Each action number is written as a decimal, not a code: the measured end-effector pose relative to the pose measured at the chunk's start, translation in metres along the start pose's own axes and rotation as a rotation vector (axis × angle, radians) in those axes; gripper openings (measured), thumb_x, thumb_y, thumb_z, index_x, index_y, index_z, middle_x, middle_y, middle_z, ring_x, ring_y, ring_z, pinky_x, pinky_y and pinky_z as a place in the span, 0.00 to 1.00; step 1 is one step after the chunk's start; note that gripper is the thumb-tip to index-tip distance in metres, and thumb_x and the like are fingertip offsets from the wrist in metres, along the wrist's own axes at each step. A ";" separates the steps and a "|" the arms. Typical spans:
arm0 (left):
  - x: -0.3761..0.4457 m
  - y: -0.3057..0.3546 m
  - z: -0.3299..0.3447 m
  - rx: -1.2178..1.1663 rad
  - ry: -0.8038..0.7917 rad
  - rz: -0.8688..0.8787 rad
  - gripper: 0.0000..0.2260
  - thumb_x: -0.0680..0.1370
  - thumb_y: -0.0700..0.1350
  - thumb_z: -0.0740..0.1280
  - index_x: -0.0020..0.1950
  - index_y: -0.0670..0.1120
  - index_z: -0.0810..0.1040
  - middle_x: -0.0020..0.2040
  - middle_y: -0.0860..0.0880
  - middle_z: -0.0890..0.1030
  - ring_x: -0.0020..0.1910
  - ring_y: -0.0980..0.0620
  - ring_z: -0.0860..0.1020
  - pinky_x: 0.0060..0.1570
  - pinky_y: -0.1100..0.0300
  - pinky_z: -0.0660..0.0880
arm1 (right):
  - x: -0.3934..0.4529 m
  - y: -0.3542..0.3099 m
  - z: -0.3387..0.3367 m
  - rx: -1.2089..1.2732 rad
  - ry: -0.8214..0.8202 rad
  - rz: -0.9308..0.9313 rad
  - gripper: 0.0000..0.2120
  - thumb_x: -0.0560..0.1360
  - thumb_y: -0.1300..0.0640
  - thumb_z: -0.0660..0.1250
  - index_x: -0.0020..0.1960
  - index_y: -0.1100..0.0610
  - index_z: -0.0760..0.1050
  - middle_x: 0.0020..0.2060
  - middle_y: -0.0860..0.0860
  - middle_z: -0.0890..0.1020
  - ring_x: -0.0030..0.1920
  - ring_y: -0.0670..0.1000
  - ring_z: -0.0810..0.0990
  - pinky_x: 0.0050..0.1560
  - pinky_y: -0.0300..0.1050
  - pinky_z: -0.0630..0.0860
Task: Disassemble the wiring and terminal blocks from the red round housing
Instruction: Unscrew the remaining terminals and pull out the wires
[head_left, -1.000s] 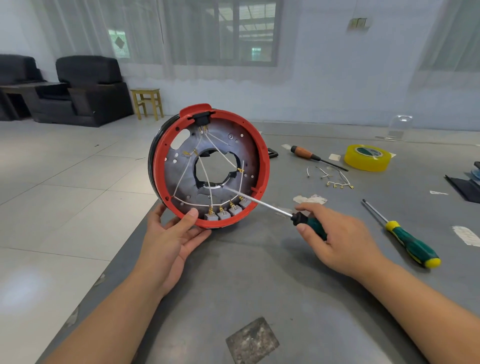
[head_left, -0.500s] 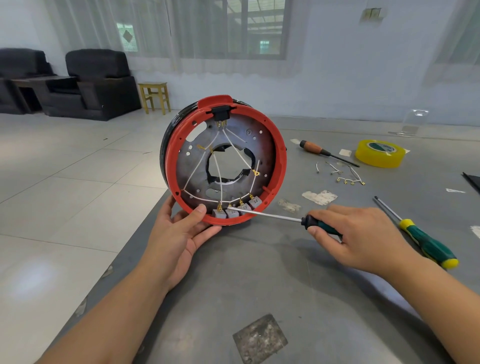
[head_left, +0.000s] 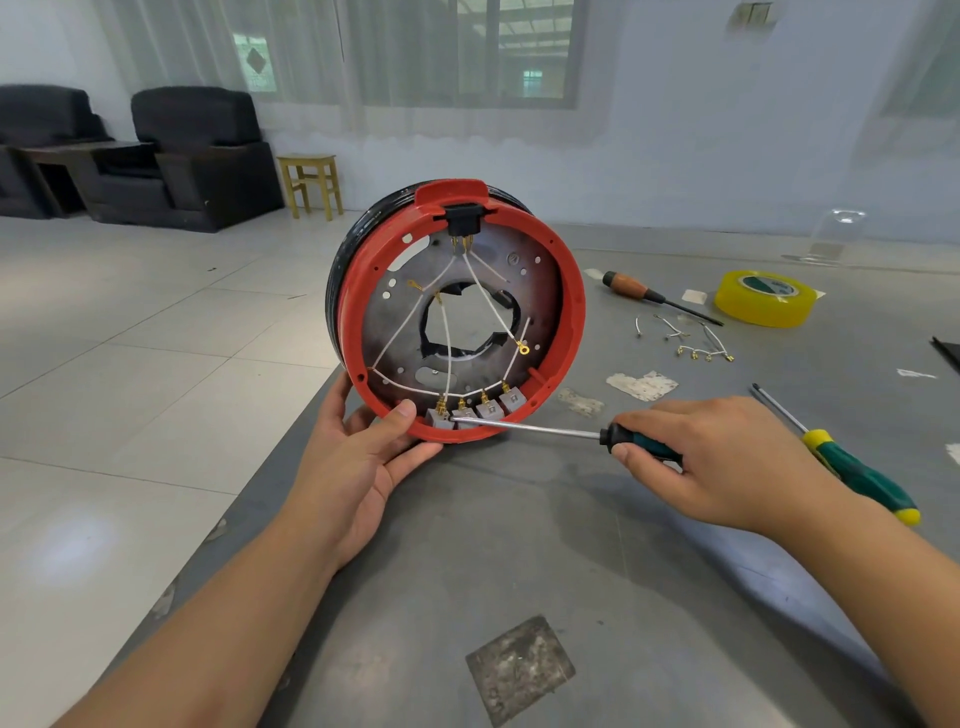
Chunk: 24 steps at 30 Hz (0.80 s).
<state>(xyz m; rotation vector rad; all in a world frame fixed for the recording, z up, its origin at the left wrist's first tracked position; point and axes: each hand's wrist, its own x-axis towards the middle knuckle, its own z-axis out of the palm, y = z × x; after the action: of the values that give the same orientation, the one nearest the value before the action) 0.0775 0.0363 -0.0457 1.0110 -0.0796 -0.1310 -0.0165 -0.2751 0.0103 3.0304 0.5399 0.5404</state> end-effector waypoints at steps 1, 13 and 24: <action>0.000 0.000 0.000 -0.002 -0.002 0.002 0.34 0.73 0.36 0.74 0.78 0.51 0.70 0.64 0.40 0.84 0.57 0.36 0.86 0.50 0.45 0.85 | 0.000 0.000 -0.001 0.010 -0.009 0.000 0.19 0.81 0.40 0.55 0.64 0.44 0.79 0.45 0.43 0.83 0.41 0.49 0.79 0.38 0.47 0.77; 0.002 -0.002 0.000 0.005 0.024 0.005 0.28 0.79 0.32 0.70 0.77 0.51 0.72 0.63 0.40 0.84 0.56 0.38 0.86 0.48 0.47 0.85 | 0.006 -0.001 -0.003 0.098 -0.116 0.015 0.22 0.80 0.38 0.52 0.56 0.47 0.81 0.38 0.45 0.82 0.37 0.49 0.78 0.39 0.51 0.77; 0.003 0.000 0.002 -0.013 0.060 0.001 0.24 0.80 0.34 0.70 0.75 0.50 0.74 0.60 0.42 0.86 0.55 0.38 0.87 0.51 0.47 0.85 | -0.001 -0.008 0.012 0.033 -0.050 0.047 0.27 0.78 0.35 0.46 0.64 0.44 0.77 0.45 0.45 0.83 0.43 0.52 0.80 0.39 0.50 0.78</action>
<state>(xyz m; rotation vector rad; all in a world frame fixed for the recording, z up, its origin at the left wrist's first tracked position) 0.0799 0.0342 -0.0450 1.0013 -0.0243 -0.1001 -0.0157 -0.2673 -0.0015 3.0861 0.4813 0.4601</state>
